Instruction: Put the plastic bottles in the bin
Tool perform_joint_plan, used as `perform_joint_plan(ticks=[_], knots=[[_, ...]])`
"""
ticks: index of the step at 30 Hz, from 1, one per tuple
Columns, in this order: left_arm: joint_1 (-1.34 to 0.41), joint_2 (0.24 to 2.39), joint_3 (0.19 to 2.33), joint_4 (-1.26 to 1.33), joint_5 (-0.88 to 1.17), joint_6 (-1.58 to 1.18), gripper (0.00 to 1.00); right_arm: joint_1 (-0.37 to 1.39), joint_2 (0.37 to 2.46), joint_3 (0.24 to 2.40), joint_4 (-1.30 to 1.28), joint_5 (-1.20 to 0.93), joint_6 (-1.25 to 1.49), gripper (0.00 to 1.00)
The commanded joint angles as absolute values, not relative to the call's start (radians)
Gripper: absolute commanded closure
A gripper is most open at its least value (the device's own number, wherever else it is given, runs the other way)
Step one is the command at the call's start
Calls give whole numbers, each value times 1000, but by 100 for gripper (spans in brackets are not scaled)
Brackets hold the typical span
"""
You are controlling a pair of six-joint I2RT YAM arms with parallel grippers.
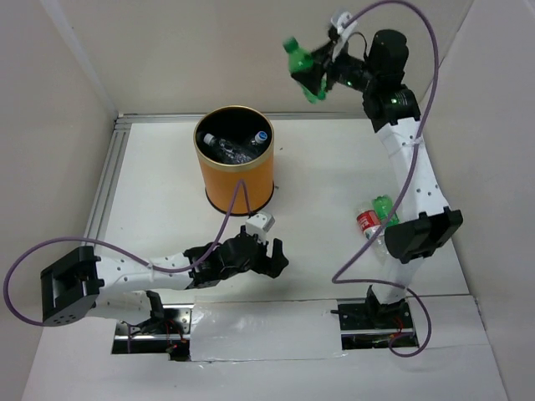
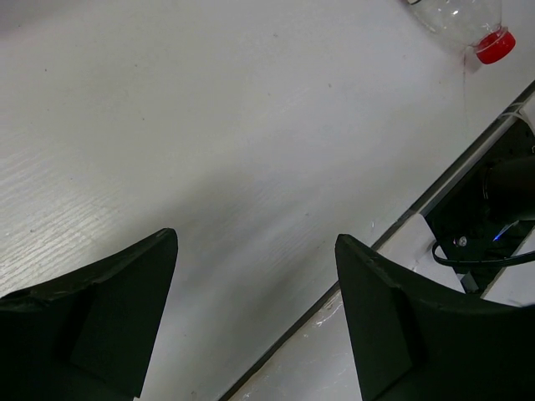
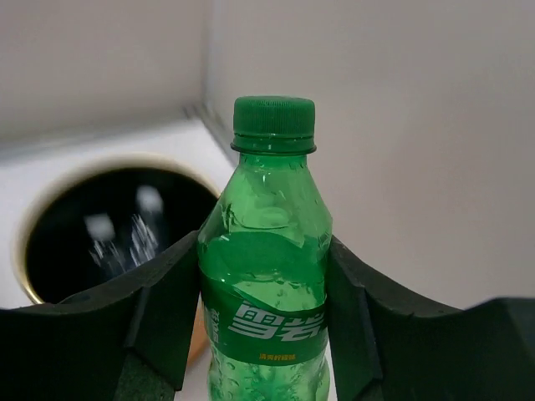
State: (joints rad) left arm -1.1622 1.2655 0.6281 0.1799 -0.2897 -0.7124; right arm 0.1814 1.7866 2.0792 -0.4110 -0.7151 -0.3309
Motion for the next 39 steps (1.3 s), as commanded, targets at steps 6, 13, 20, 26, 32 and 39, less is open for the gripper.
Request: perform_joint_plan(ticks=[6, 13, 20, 26, 32, 39], knots=[[-1177, 1195, 615, 218, -318, -709, 12, 414, 2097, 2479, -202, -802, 15, 73], [-1177, 1210, 634, 256, -330, -709, 12, 495, 2186, 2459, -179, -752, 11, 42], [-1177, 1372, 771, 320, -279, -699, 11, 500, 2090, 2452, -287, -718, -64, 0], [-1152, 1584, 951, 374, -125, -788, 9, 357, 1829, 2204, -455, -267, -193, 7], [-1104, 1836, 1159, 371, -5, -1042, 9, 66, 1565, 1844, -620, -250, -244, 73], [-1095, 2022, 1377, 344, -32, -1274, 9, -191, 1420, 1507, -779, -320, -287, 43]])
